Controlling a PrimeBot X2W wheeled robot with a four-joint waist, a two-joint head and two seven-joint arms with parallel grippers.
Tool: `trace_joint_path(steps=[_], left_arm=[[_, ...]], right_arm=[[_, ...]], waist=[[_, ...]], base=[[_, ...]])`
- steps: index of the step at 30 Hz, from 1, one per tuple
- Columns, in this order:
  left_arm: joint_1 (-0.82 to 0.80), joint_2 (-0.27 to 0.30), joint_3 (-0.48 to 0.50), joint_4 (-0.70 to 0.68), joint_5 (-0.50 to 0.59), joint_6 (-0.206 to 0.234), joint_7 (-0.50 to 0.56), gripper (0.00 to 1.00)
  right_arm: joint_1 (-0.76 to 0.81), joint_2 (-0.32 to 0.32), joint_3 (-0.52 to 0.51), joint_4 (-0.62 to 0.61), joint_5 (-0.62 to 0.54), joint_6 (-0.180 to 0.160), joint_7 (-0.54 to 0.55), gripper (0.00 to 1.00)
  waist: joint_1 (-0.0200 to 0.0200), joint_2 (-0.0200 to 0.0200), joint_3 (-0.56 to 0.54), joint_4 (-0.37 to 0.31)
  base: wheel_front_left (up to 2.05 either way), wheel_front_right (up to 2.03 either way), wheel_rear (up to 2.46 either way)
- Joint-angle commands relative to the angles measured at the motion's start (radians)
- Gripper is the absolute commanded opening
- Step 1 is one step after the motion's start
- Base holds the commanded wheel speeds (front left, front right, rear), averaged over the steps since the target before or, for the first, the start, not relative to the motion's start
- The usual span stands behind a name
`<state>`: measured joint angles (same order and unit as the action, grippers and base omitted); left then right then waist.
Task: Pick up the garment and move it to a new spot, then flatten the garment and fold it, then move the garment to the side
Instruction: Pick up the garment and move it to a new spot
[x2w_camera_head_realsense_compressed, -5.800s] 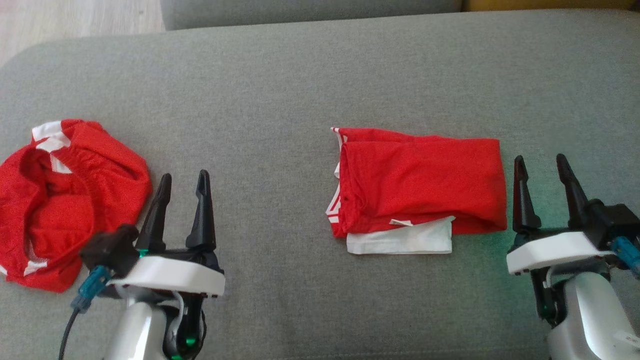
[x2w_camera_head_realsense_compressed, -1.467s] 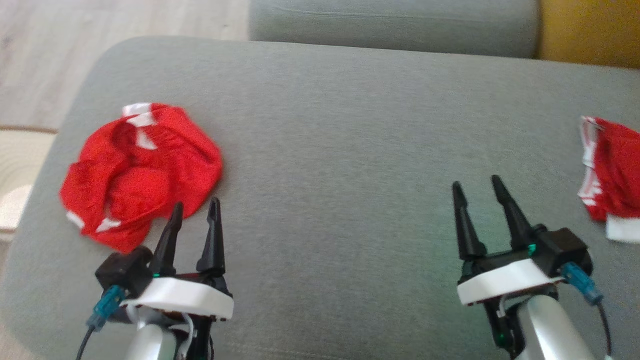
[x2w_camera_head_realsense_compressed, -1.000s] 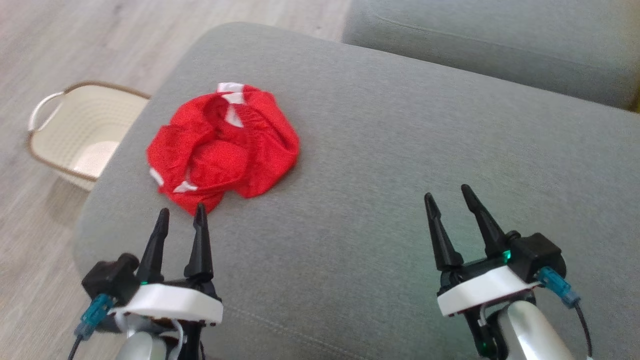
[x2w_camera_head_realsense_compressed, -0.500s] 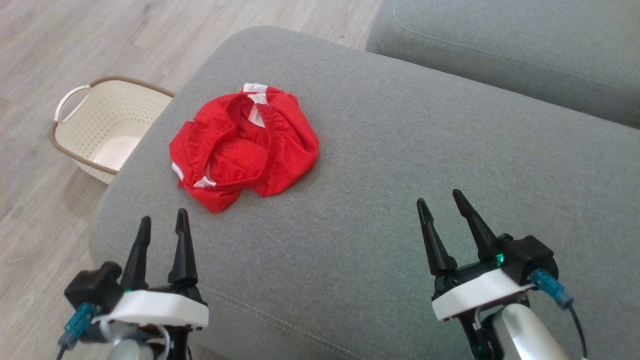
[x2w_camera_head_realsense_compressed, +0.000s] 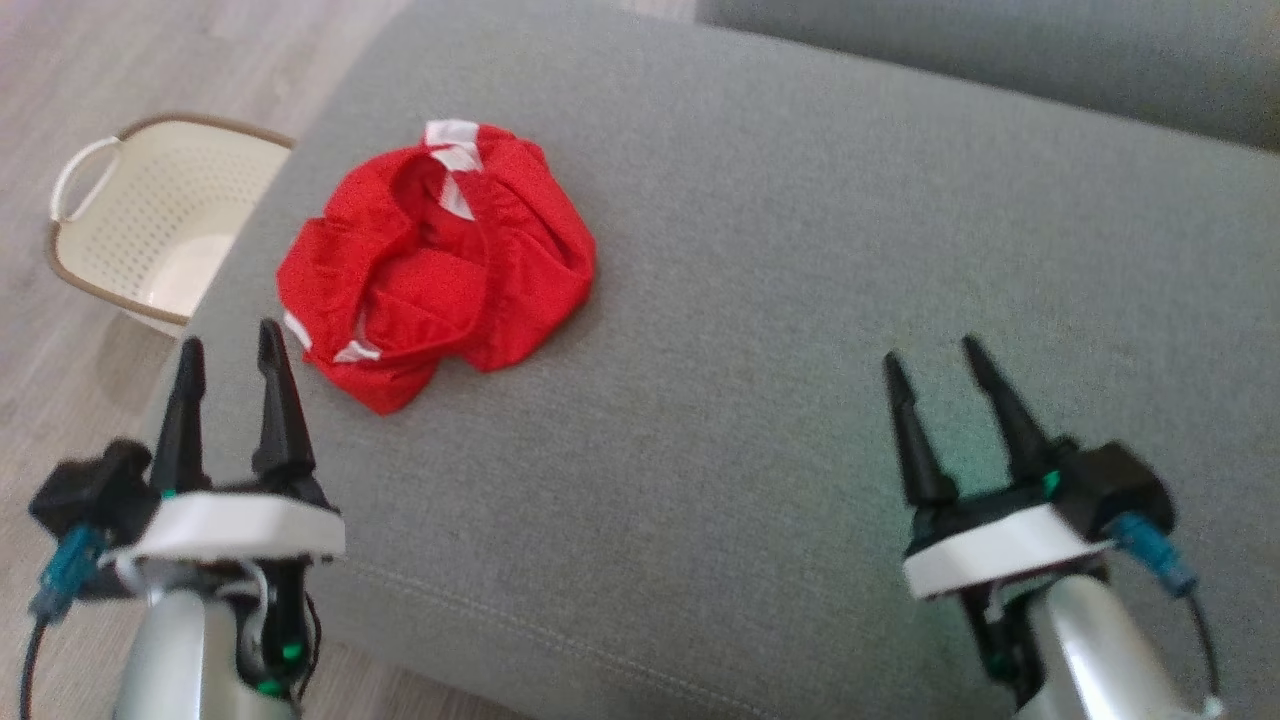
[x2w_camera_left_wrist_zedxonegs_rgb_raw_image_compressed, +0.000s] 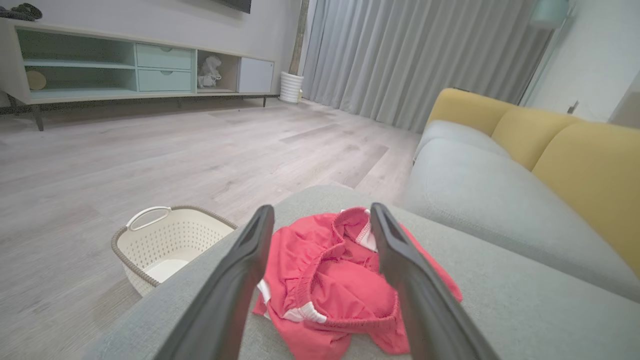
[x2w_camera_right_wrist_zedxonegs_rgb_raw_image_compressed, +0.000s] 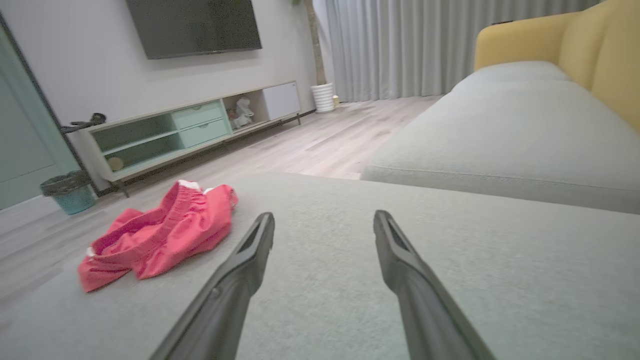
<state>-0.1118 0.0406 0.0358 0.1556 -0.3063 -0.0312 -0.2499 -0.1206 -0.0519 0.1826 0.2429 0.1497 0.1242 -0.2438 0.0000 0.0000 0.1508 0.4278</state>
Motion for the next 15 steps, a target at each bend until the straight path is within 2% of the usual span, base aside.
trace_joint_path(steps=[1, 8, 15], left_arm=[[-0.069, 0.014, 0.042, 0.007, 0.019, -0.01, -0.012, 1.0], [-0.277, 0.074, 0.013, 0.255, 0.062, -0.045, 0.014, 1.0], [-0.492, 0.139, -0.052, 0.497, 0.091, -0.074, 0.087, 1.0]], right_arm=[[-0.053, 0.002, -0.003, -0.054, -0.015, 0.007, 0.008, 1.0], [-0.08, -0.007, -0.139, -0.204, -0.083, 0.007, 0.074, 1.0], [-0.097, -0.031, -0.185, -0.338, -0.106, 0.007, 0.147, 1.0]], waist=[[0.0, 0.0, 0.05, -0.025], [0.0, 0.0, 0.158, -0.057], [0.0, 0.0, 0.24, -0.086]], base=[[0.0, 0.0, 0.0], [0.0, 0.0, 0.0], [0.0, 0.0, 0.0]])
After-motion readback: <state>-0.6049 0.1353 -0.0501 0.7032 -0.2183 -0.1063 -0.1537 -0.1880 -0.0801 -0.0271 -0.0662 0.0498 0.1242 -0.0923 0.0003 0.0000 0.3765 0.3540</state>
